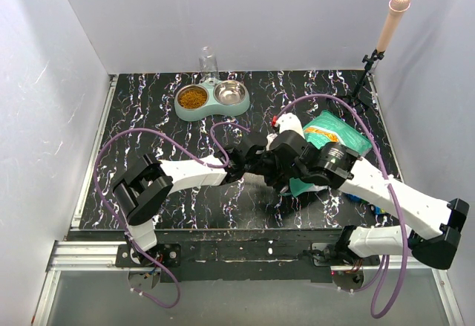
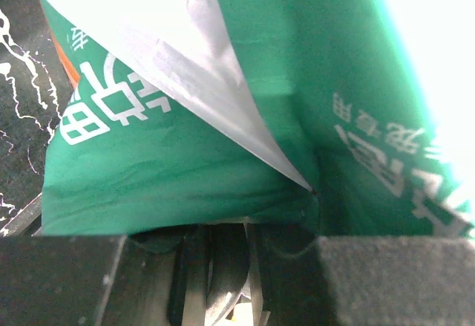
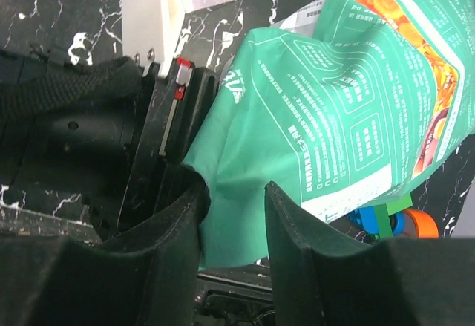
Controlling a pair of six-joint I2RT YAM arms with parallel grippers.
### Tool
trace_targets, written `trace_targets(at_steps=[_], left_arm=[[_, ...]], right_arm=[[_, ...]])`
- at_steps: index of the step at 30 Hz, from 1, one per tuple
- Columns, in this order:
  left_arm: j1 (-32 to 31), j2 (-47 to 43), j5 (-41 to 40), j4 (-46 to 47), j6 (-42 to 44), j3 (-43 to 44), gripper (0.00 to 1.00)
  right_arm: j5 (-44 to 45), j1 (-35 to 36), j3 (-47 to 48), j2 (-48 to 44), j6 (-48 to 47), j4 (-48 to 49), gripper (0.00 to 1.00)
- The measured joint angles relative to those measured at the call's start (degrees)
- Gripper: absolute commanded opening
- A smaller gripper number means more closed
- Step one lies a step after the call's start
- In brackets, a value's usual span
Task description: Serve the pet food
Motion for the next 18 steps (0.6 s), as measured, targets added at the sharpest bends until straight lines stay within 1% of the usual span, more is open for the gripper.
trace_targets(at_steps=[3, 5, 6, 8, 10, 11, 12, 13, 18], left_arm=[[0.0, 0.0, 0.0, 0.0, -0.2, 0.0, 0.00], [0.0, 0.0, 0.0, -0.1, -0.4, 0.0, 0.00], [0.0, 0.0, 0.0, -0.3, -0.4, 0.0, 0.00], [0.1, 0.0, -0.1, -2.0, -0.1, -0.1, 0.00], [0.1, 0.1, -0.2, -2.6, -0.5, -0.2, 0.00], [0.1, 0.1, -0.2, -1.9, -0.8, -0.5, 0.00], [0.1, 0.1, -0.2, -1.2, -1.0, -0.8, 0.00], [0.2, 0.1, -0.2, -0.3, -1.4, -1.3, 0.00], [0.5, 0.1, 0.8, 3.7, -3.2, -4.0, 0.00]], right_arm=[[3.1, 0.9, 0.0, 1.3, 1.9, 0.1, 0.54], [6.2, 2.4, 0.0, 3.1, 3.7, -0.9, 0.54], [7.9, 3.1, 0.0, 4.3, 4.7, -1.9, 0.49], [10.8, 4.2, 0.0, 6.6, 6.4, -3.5, 0.30], [12.7, 5.3, -0.1, 8.2, 8.0, -4.0, 0.18], [13.5, 5.6, -0.1, 8.7, 8.6, -3.9, 0.10], [14.1, 5.7, -0.1, 8.8, 8.7, -3.7, 0.05], [14.6, 5.6, -0.3, 8.7, 8.5, -3.3, 0.02], [12.6, 3.3, -3.1, 3.8, 3.6, 1.1, 0.01]])
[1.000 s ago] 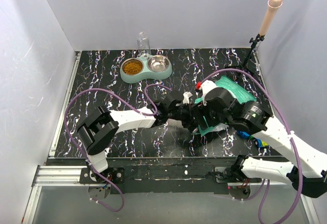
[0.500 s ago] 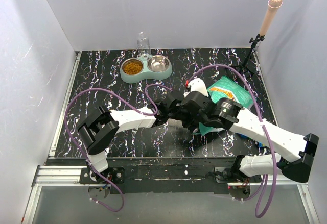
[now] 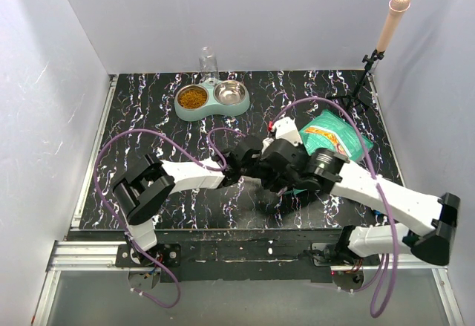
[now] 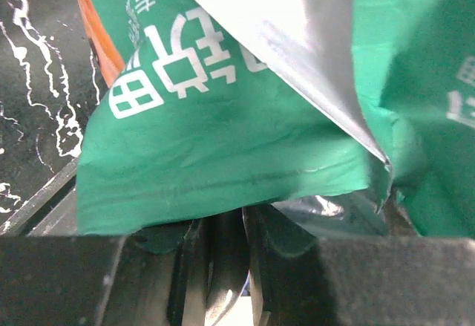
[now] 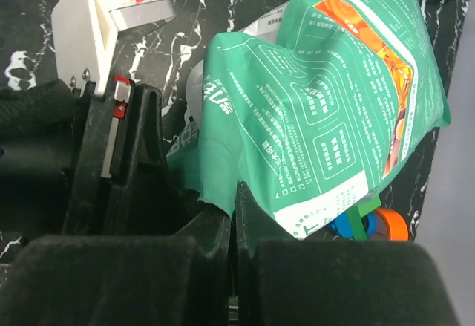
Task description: Serve the pet food
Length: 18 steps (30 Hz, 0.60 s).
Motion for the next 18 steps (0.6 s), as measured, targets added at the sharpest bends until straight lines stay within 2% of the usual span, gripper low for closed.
trace_targets(at_steps=[6, 9, 18], left_arm=[[0.2, -0.2, 3.3, 7.0, -1.2, -3.3, 0.00], [0.2, -2.1, 3.6, 8.8, -1.5, -5.5, 0.00], [0.0, -15.5, 4.9, 4.7, -3.0, -11.8, 0.00]], right_arm=[[-4.9, -4.5, -4.0, -10.7, -8.9, 5.4, 0.01], [-6.0, -7.8, -4.0, -12.8, -11.1, 6.0, 0.01], [-5.7, -10.3, -5.3, -15.3, -15.5, 10.0, 0.01]])
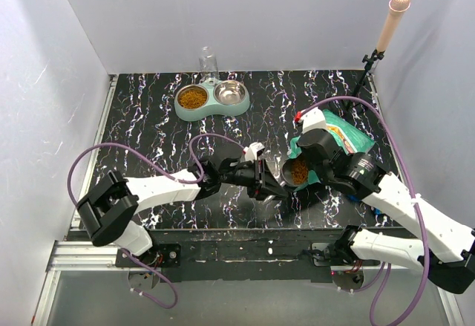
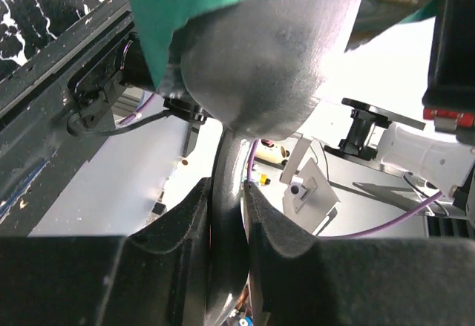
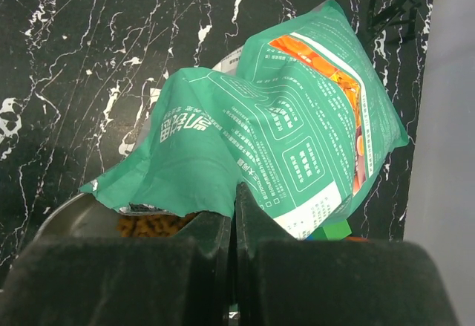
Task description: Serve the pet food
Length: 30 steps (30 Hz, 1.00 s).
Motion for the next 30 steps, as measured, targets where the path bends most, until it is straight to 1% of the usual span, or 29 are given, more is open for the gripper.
trace_targets(at_steps=[5, 9, 11, 13, 16, 18, 19, 23, 26, 30], left_arm=[[0.0, -3.3, 0.3, 1.0, -1.9, -4.4, 0.00], [0.0, -6.3, 0.2, 4.4, -4.2, -9.0, 0.00], [0.0, -6.0, 0.3, 6.7, -4.8, -9.7, 0.00], [0.0, -2.4, 0.7, 10.9, -5.0, -8.7, 0.00], [0.0, 8.1, 0.8, 22.3, -8.0, -4.9, 0.00], [0.0, 11.4, -0.6, 28.8, -10.5, -6.3, 0.00], [0.0, 10.9, -1.2, 29.7, -10.8, -7.5, 0.00], [0.4, 3.7, -0.9, 27.3, -10.5, -9.6, 0.00], [1.6, 4.0, 0.1, 30.5, -12.4, -10.0, 0.00], [2.0, 4.2, 0.6, 31.0, -13.0, -10.8, 0.00]], right_arm=[[-0.2, -0.5, 0.2, 0.3, -1.2, 0.0, 0.01], [-1.0, -1.2, 0.3, 0.4, -1.5, 0.0, 0.01], [-1.3, -1.5, 0.7, 0.5, -1.6, -0.1, 0.01], [-1.5, -1.8, 1.4, 0.5, -1.6, -0.2, 0.01], [-1.9, -2.3, 2.0, 0.5, -1.6, -0.9, 0.01], [-2.3, -2.4, 2.8, 0.8, -1.5, -1.6, 0.01], [-2.8, -2.4, 3.1, 0.9, -1.4, -2.2, 0.01], [-3.2, -2.7, 3.4, 1.0, -1.6, -2.4, 0.01], [-2.9, -3.1, 4.1, 0.9, -1.9, -1.5, 0.01], [-3.0, -3.9, 4.2, 0.9, -1.8, -1.8, 0.01]])
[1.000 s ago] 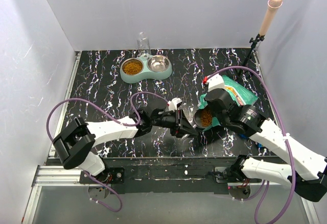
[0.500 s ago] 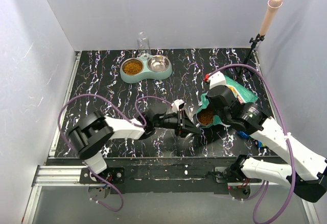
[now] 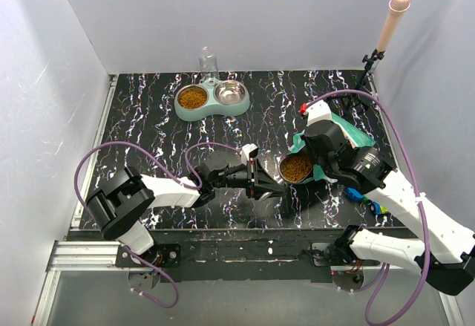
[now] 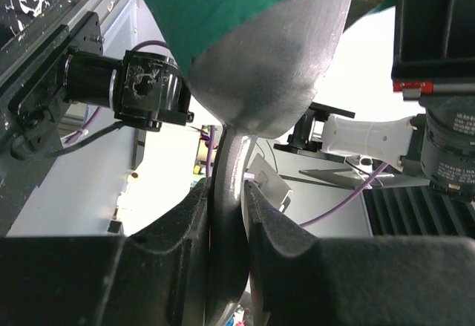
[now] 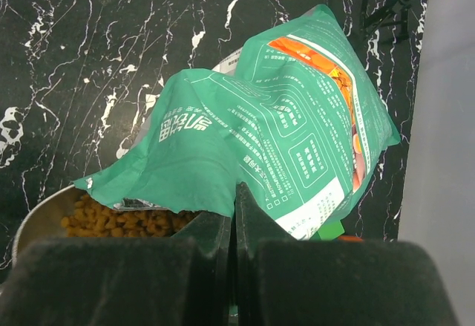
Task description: Serve the pet food
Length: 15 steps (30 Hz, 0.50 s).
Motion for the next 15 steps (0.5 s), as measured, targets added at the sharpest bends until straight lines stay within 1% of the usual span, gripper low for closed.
trace_targets(at_steps=[3, 5, 15], left_arm=[[0.1, -2.4, 0.1, -0.5, -1.2, -1.7, 0.00], [0.1, -5.8, 0.1, -2.8, -1.8, -3.1, 0.00], [0.9, -25.1, -0.6, -21.0, -2.6, -5.0, 0.00]], right_arm=[[0.0, -0.5, 0.0, 0.0, 0.0, 0.0, 0.01], [0.1, -0.8, 0.0, 0.0, 0.0, 0.1, 0.01], [0.8, -2.6, 0.9, 0.0, -0.9, 0.9, 0.01]])
